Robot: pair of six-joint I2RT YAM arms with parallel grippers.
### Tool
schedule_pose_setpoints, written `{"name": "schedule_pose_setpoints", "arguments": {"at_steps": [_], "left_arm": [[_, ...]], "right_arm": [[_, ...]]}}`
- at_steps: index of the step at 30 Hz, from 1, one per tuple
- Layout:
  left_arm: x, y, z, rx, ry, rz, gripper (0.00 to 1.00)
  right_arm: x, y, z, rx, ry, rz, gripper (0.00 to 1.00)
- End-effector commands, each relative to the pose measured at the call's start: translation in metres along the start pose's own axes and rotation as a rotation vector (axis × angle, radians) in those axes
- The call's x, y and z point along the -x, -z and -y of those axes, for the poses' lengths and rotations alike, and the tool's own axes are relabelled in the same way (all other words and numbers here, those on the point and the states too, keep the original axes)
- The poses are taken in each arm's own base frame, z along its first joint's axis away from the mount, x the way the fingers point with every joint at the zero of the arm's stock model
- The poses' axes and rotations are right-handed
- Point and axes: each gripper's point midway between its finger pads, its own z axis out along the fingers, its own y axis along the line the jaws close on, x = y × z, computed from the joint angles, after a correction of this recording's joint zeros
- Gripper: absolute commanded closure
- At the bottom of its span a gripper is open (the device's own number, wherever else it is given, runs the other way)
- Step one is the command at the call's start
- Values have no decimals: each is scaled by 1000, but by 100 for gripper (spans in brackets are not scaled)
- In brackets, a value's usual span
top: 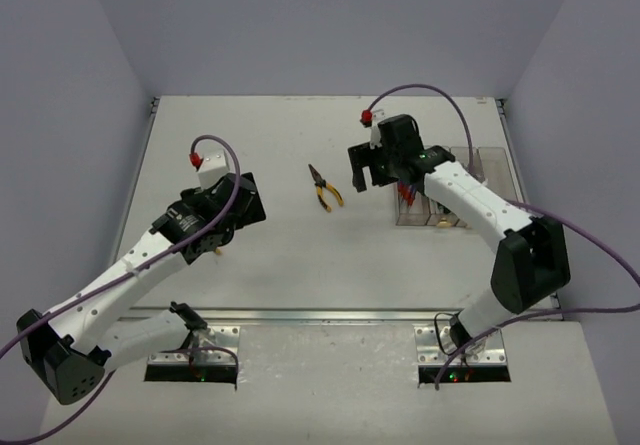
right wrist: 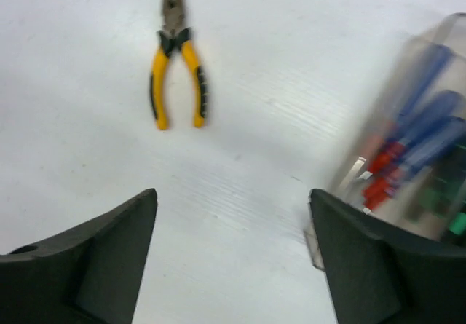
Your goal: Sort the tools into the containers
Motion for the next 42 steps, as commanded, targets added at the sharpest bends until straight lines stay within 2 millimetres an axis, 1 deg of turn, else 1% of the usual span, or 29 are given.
{"name": "schedule_pose_setpoints", "arguments": {"at_steps": [1,2,4,6,8,9,11,13,16,19,20,22,24,26,27,28,29,30,31,33,34,35,36,39,40,41,42], "left_arm": [[36,18,3,-41,-11,88,0],[37,18,-2,-21,-37,100,0],[34,15,-12,15,-61,117,0],[28,12,-16,12,-62,121,0],[18,8,-11,-27,-64,110,0],[16,8,-7,-55,-67,107,0],[20,10,-8,-56,-60,122,0],[20,11,-9,-56,-55,128,0],[20,11,-7,-67,-56,125,0],[20,11,-7,-70,-57,124,0],[19,11,-7,-72,-57,125,0],[20,12,-7,-75,-57,126,0],[20,12,-6,-80,-56,127,0],[19,12,-6,-83,-58,125,0],[19,12,-6,-84,-57,125,0],[20,12,-6,-86,-56,127,0],[20,13,-6,-88,-55,128,0],[20,13,-6,-90,-53,129,0],[20,13,-6,-91,-52,129,0],[20,15,-6,-98,-50,132,0],[20,16,-6,-105,-48,132,0],[21,17,-5,-113,-44,135,0],[22,18,-5,-116,-42,138,0],[23,22,-5,-137,-26,150,0],[24,23,-5,-144,-23,154,0],[24,25,-5,-150,-19,158,0],[25,26,-5,-157,-15,162,0]], "right_arm": [[16,-37,-55,247,-19,-34,20],[13,-54,-51,179,-1,-76,22],[10,-79,-48,138,15,-137,26],[9,-103,-44,80,53,-178,30],[3,-118,-44,51,89,-222,37],[-1,-124,-45,44,105,-243,41],[-9,-133,-48,26,136,-278,47],[-14,-141,-48,8,154,-293,50],[-27,-159,-46,-16,172,-334,57],[-35,-167,-49,2,174,-363,65],[-41,-170,-49,5,175,-381,71],[-45,-170,-49,5,175,-392,79],[-43,-164,-47,1,184,-389,91],[-37,-154,-46,3,191,-376,99],[-22,-141,-46,3,192,-334,100],[-14,-130,-45,1,198,-308,100],[-7,-119,-41,-6,205,-284,100],[6,-103,-36,-17,209,-246,100],[14,-93,-29,-31,210,-227,100],[30,-67,-2,-82,204,-179,100],[37,-48,12,-106,204,-152,100],[40,-33,32,-144,193,-139,100],[33,-32,50,-181,184,-161,100],[26,7,118,-315,98,-149,100],[19,15,138,-347,64,-153,100],[-2,22,170,-394,38,-195,100],[-18,27,197,-436,35,-208,100]]}}
